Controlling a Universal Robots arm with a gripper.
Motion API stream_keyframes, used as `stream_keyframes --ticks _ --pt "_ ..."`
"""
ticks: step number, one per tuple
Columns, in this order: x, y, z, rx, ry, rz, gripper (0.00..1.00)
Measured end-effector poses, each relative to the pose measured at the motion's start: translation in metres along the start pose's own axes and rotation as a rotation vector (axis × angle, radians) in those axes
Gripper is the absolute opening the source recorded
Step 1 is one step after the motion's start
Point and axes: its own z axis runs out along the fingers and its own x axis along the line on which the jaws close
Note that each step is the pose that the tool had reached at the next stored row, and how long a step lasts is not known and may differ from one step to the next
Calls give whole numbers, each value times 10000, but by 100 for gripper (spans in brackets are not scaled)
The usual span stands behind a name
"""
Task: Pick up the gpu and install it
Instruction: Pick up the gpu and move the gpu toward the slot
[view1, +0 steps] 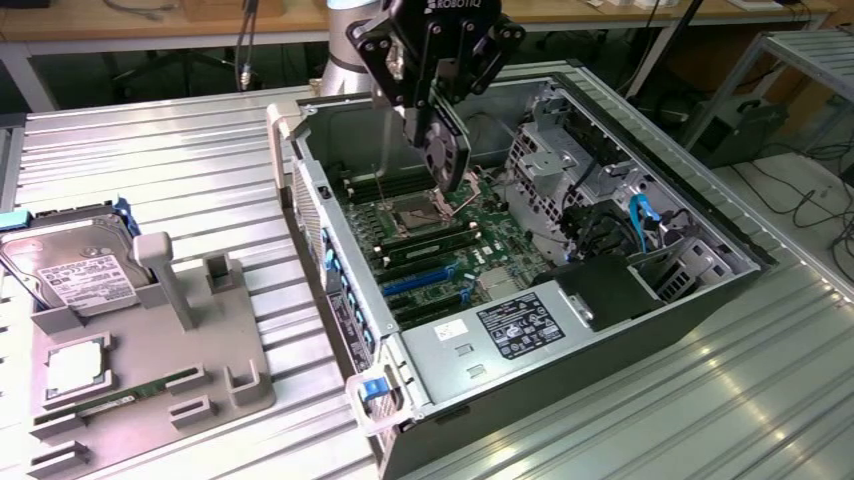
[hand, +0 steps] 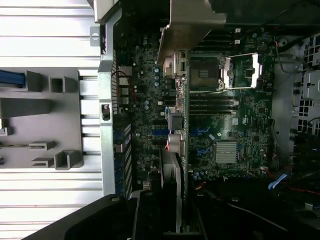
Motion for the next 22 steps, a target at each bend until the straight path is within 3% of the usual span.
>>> stream_keyframes --ticks 22 --pt "-235 0 8 0 0 0 28"
